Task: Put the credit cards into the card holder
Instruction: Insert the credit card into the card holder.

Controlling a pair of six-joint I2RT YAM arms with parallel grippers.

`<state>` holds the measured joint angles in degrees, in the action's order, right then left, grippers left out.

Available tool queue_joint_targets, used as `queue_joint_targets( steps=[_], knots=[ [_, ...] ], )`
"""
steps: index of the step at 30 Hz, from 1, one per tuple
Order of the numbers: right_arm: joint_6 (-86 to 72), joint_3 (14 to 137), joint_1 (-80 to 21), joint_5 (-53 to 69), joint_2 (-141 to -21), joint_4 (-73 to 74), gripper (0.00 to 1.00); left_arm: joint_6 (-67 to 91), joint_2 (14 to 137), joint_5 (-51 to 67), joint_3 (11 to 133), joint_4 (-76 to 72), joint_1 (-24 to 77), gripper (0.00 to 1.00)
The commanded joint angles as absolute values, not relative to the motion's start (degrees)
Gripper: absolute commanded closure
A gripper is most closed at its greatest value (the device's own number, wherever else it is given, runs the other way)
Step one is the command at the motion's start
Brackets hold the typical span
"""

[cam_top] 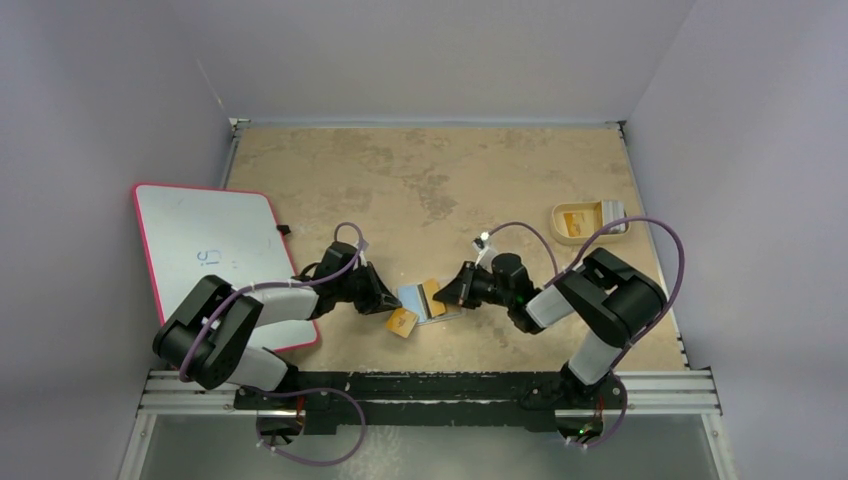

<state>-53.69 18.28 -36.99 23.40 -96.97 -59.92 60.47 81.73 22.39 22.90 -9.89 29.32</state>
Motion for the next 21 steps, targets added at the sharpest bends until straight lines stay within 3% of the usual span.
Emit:
queue_joint_targets(
  steps=[1,6,10,16,21],
  knots=[
    [-54.5,18.2,-39.0,21.2,-97.2,-59.7,0.98,58.8,83.0,15.6,21.1,-6.7,29.0,1.0],
    [-56.6,17.9,-39.7,20.5,-99.9,-63.5,0.99,58.9,83.0,15.5,20.9,-6.8,29.0,1.0],
    [-57.4,17.3,-40.2,19.9,-98.7,-62.1,0.87,59.3,82.8,15.4,20.9,-6.9,29.0,1.0],
    [-50.2,21.7,-40.2,11.6,-85.7,-35.6,0.63,59.5,82.6,15.5,20.9,-7.0,29.0,1.0],
    [-47.7,24.3,-40.3,7.5,-78.6,-24.8,0.58,59.4,82.6,15.5,20.9,-7.2,29.0,1.0]
  ],
)
